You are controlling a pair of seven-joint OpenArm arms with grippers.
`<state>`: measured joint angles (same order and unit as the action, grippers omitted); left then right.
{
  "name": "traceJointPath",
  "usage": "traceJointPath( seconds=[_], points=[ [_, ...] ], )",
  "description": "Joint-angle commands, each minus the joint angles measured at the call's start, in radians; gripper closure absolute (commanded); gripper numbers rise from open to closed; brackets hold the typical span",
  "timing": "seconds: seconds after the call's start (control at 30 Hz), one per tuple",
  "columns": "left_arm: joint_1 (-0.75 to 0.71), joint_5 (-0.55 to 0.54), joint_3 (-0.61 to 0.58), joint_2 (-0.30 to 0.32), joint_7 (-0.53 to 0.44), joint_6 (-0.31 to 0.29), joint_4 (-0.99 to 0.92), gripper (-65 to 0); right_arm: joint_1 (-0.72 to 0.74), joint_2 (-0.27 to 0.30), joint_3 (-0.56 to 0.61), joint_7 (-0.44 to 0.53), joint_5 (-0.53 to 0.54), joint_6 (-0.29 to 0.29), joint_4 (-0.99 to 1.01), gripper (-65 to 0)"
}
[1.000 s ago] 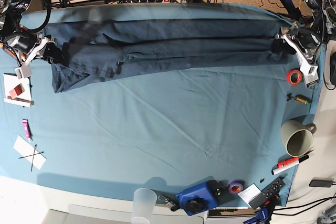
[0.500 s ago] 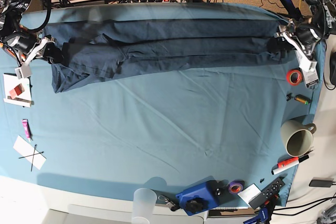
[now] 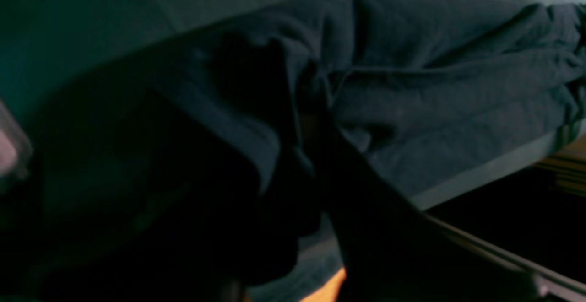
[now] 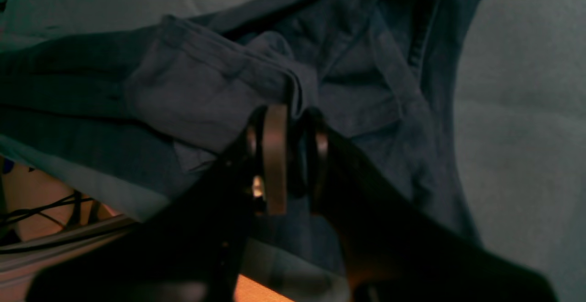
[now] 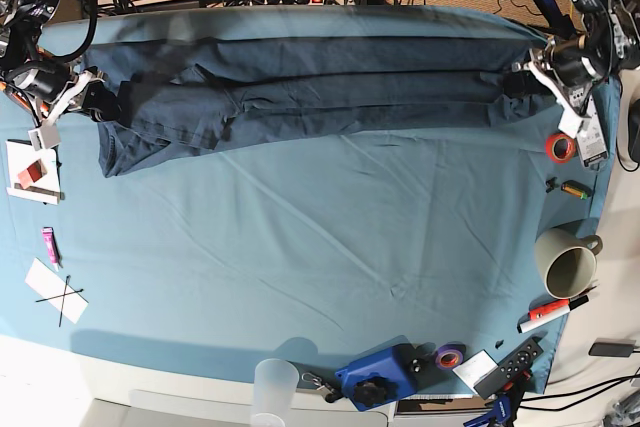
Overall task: Fold the T-shirt properly
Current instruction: 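Lower the folded strip onto the table and open both grippers, then grasp the strip's end with the left gripper and carry it toward the right gripper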
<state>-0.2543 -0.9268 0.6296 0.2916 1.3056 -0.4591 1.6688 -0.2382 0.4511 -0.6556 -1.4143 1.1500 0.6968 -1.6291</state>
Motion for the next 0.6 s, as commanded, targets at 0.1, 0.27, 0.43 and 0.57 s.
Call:
traceJointPath(
  seconds=[0.1, 0.27, 0.43, 0.57],
  points=[
    [0.007, -0.018, 0.003, 0.021, -0.012, -0.013, 0.123, 0.0, 0.006, 0.026, -0.012, 0.018, 0.021, 0.001, -0.014, -8.3],
    [-0.064, -0.042, 0.002, 0.011, -0.024, -0.013, 0.259, 0.0, 0.006, 0.026, -0.012, 0.018, 0.020, 0.001, -0.014, -8.3],
    [-0.148, -0.103, 0.000, -0.077, -0.066, -0.066, 0.440, 0.0, 0.006, 0.026, -0.012, 0.018, 0.020, 0.001, -0.014, -8.3],
    [-0.167, -0.066, -0.070, -0.145, -0.122, -0.067, 0.581, 0.0, 0.006, 0.025, -0.012, 0.018, 0.020, 0.001, -0.014, -8.3]
  ],
)
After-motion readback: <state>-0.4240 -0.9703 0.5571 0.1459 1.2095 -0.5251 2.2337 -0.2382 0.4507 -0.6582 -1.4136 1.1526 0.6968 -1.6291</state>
